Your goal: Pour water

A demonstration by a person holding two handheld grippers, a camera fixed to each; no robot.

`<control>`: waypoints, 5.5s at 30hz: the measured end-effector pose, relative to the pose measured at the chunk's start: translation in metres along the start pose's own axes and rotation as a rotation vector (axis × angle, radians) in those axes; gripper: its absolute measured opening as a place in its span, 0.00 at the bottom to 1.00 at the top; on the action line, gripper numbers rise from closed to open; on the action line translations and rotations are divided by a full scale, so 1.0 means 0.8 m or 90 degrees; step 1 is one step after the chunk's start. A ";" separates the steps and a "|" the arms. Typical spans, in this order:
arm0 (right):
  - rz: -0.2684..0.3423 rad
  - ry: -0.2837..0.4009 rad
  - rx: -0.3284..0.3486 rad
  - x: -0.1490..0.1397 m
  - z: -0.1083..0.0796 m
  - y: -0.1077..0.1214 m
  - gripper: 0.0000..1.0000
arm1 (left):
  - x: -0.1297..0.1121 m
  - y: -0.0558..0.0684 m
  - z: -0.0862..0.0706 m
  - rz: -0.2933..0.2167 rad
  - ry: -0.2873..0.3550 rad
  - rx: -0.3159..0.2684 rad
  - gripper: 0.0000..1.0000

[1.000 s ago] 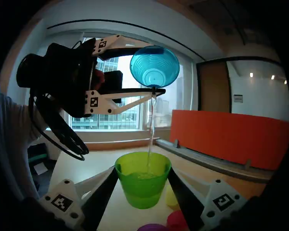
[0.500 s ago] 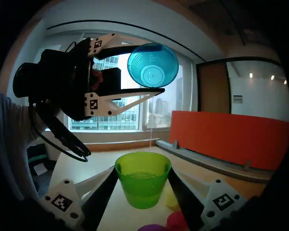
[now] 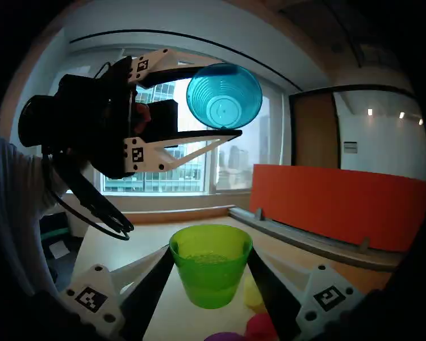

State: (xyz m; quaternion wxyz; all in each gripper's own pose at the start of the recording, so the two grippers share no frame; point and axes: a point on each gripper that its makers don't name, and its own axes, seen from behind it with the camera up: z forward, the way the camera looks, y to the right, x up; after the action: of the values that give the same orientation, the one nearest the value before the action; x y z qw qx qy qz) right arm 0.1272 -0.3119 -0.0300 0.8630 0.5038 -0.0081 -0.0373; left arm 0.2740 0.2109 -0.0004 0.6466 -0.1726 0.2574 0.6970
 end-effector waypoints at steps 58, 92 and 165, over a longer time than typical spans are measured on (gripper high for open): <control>0.001 0.011 -0.015 0.011 -0.009 0.010 0.90 | -0.088 0.024 0.008 -0.969 -0.042 -0.010 0.87; 0.026 -0.007 -0.047 0.020 -0.042 0.039 0.90 | -0.081 0.112 -0.017 -1.050 -0.059 -0.084 0.88; 0.073 -0.233 -0.136 -0.165 -0.146 0.133 0.91 | -0.030 0.424 -0.067 -0.996 -0.241 -0.398 0.90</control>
State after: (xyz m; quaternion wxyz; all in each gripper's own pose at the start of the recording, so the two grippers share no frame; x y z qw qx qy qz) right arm 0.0075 -0.1487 0.0083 0.8963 0.3932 -0.1889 -0.0796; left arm -0.0642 0.1499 0.0161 0.8956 -0.3511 -0.2511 0.1072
